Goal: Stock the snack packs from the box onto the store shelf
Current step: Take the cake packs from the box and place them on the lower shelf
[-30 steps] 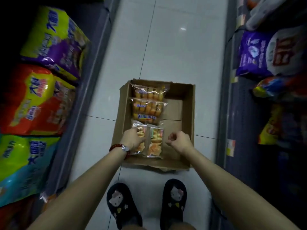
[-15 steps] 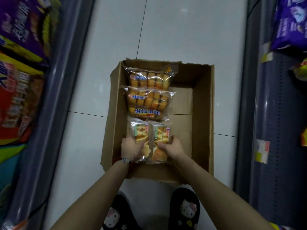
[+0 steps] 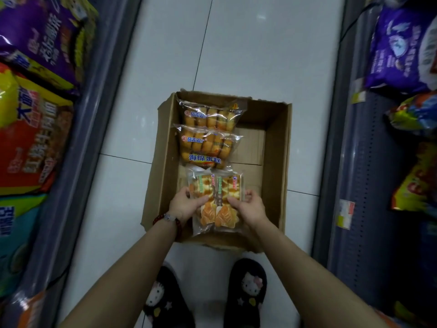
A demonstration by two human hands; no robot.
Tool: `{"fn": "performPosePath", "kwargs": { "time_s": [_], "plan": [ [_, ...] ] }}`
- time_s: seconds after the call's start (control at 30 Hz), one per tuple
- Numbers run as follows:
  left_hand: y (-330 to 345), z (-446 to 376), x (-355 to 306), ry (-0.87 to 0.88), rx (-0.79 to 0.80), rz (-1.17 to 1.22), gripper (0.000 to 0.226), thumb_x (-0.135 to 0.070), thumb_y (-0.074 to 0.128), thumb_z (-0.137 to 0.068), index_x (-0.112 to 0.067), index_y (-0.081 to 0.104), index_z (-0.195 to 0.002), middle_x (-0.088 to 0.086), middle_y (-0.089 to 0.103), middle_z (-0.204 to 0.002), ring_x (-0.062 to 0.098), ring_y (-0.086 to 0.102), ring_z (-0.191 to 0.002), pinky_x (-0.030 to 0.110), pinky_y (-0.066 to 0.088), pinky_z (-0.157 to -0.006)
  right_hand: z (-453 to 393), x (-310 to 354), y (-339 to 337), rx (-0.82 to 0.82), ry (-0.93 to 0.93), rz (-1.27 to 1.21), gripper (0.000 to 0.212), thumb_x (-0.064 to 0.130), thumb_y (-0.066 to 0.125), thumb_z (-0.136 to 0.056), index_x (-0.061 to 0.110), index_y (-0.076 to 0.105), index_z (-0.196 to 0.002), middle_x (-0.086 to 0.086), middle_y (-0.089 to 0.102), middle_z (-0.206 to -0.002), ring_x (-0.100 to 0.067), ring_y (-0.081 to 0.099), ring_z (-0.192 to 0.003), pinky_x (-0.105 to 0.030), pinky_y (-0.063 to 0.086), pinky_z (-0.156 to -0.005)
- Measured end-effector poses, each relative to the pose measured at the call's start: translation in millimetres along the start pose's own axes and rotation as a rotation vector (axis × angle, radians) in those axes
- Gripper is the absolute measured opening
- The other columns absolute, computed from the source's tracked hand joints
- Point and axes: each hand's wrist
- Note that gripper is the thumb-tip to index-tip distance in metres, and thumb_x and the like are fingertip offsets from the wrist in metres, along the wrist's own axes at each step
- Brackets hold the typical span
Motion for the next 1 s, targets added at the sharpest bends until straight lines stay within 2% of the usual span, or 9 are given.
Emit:
{"fn": "performPosePath", "kwargs": {
  "time_s": [0.07, 0.2, 0.3, 0.4, 0.53, 0.73, 0.8, 0.9, 1.0],
  "plan": [
    [-1, 32, -12, 0.022, -0.015, 0.015, 0.041, -0.026, 0.08, -0.072, -0.025, 0.051, -0.101, 0.003, 0.065, -0.113, 0.025, 0.065, -0.102, 0.048, 0.051, -0.095, 29, 14, -5, 0.007, -0.015, -0.006, 0.04, 0.018, 0.075, -0.08, 0.017, 0.048, -0.11, -0.002, 0.066, -0.101, -0.015, 0.068, -0.084, -0.03, 0.055, -0.067],
    [-9, 102, -36, 0.083, -0.046, 0.016, 0.045, -0.031, 0.082, -0.069, -0.023, 0.052, -0.101, 0.004, 0.067, -0.108, 0.024, 0.067, -0.097, 0.048, 0.053, -0.092, 94, 46, -14, 0.011, -0.062, 0.02, 0.035, 0.019, 0.077, -0.079, 0.018, 0.048, -0.1, -0.008, 0.067, -0.107, -0.023, 0.07, -0.09, -0.044, 0.058, -0.083],
    [-20, 159, -61, 0.122, -0.058, 0.058, 0.048, -0.029, 0.08, -0.073, -0.017, 0.053, -0.111, 0.003, 0.067, -0.11, 0.022, 0.066, -0.098, 0.046, 0.053, -0.092, 147, 76, -18, 0.045, -0.1, -0.02, 0.042, 0.018, 0.074, -0.082, 0.011, 0.048, -0.114, -0.01, 0.067, -0.108, -0.024, 0.071, -0.089, -0.044, 0.058, -0.083],
    [-37, 214, -88, 0.168, -0.06, 0.111, 0.038, -0.028, 0.079, -0.074, -0.022, 0.053, -0.1, 0.002, 0.067, -0.108, 0.022, 0.067, -0.097, 0.048, 0.053, -0.092, 200, 107, -22, 0.059, -0.168, -0.036, 0.047, 0.02, 0.072, -0.084, 0.008, 0.047, -0.122, -0.009, 0.068, -0.108, -0.024, 0.071, -0.09, -0.042, 0.059, -0.081],
    [-62, 286, -126, 0.237, -0.019, 0.169, 0.037, -0.023, 0.076, -0.078, -0.023, 0.05, -0.104, 0.005, 0.065, -0.113, 0.024, 0.066, -0.099, 0.047, 0.054, -0.09, 267, 150, -24, 0.087, -0.255, -0.042, 0.048, 0.023, 0.068, -0.087, 0.008, 0.046, -0.127, -0.01, 0.067, -0.11, -0.023, 0.071, -0.09, -0.034, 0.059, -0.073],
    [-105, 399, -171, 0.312, -0.009, 0.236, 0.055, -0.025, 0.076, -0.078, -0.016, 0.048, -0.125, 0.006, 0.067, -0.115, 0.018, 0.067, -0.096, 0.031, 0.053, -0.066, 378, 212, -23, 0.116, -0.357, -0.018, 0.042, 0.027, 0.065, -0.089, 0.009, 0.053, -0.125, -0.01, 0.069, -0.11, -0.025, 0.07, -0.095, -0.041, 0.058, -0.083],
    [-123, 442, -185, 0.347, -0.005, 0.268, 0.05, -0.024, 0.075, -0.079, -0.018, 0.05, -0.121, 0.005, 0.067, -0.114, 0.018, 0.067, -0.097, 0.034, 0.055, -0.07, 418, 233, -19, 0.12, -0.393, -0.01, 0.035, 0.026, 0.065, -0.089, 0.008, 0.058, -0.119, -0.011, 0.07, -0.108, -0.026, 0.07, -0.096, -0.043, 0.057, -0.086],
    [-155, 504, -200, 0.391, -0.019, 0.296, 0.048, -0.024, 0.077, -0.076, -0.019, 0.053, -0.118, 0.005, 0.069, -0.111, 0.023, 0.065, -0.104, 0.049, 0.052, -0.091, 472, 265, -9, 0.162, -0.423, 0.014, 0.036, 0.028, 0.067, -0.088, 0.006, 0.062, -0.117, -0.012, 0.072, -0.105, -0.029, 0.071, -0.094, -0.049, 0.055, -0.09],
    [-183, 556, -207, 0.463, -0.053, 0.348, 0.057, -0.028, 0.082, -0.07, -0.015, 0.054, -0.119, 0.01, 0.068, -0.114, 0.024, 0.067, -0.098, 0.044, 0.056, -0.079, 521, 296, 4, 0.227, -0.471, 0.039, 0.034, 0.023, 0.066, -0.089, 0.002, 0.062, -0.115, -0.016, 0.072, -0.103, -0.031, 0.07, -0.09, -0.048, 0.055, -0.089]
  ]
}}
Point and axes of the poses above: each hand's wrist, its own z-axis away from the middle knuckle, its own y-axis out of the palm, x = y × z
